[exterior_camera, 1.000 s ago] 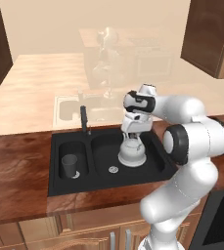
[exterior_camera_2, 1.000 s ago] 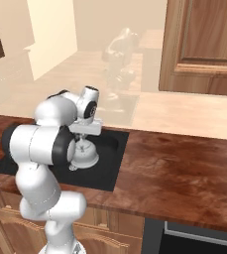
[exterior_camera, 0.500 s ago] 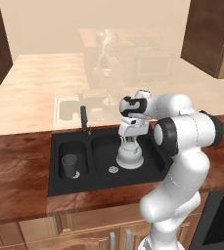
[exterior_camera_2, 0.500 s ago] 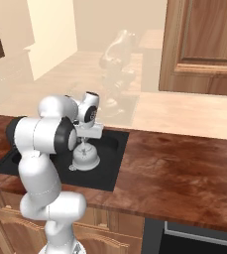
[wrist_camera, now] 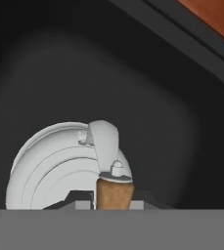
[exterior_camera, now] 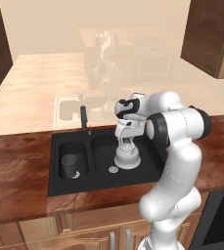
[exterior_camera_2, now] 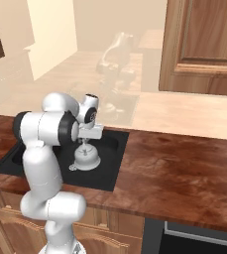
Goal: Place the glass cup in the left basin and the kettle in the right basin of the sink.
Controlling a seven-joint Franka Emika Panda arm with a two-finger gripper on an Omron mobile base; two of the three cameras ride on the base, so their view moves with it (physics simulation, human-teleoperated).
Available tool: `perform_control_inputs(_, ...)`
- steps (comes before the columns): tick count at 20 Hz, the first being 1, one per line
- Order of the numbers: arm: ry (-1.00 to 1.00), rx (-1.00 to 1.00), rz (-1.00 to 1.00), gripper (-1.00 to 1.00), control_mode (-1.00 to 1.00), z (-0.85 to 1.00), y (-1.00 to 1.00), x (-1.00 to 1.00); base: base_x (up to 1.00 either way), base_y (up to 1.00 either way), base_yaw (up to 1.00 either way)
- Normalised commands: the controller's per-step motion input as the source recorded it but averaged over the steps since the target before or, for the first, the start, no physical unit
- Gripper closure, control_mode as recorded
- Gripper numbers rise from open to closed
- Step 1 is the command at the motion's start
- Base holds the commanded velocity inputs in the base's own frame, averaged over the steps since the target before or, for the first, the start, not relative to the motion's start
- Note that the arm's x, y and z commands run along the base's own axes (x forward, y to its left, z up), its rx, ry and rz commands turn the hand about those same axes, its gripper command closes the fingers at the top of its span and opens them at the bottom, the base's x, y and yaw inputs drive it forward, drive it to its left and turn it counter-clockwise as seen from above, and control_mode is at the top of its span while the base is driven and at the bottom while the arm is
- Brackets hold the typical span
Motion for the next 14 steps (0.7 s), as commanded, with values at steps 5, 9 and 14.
perform_control_inputs(5, 0.00, 0.00, 0.08, 1.00, -1.00, -0.21, 0.00, 0.17, 0.00, 0.00, 0.00)
perform_control_inputs(9, 0.00, 0.00, 0.09, 1.00, -1.00, -0.23, 0.00, 0.10, 0.00, 0.00, 0.00)
perform_control_inputs(14, 0.00, 0.00, 0.08, 1.00, -1.00, -0.15, 0.00, 0.05, 0.00, 0.00, 0.00)
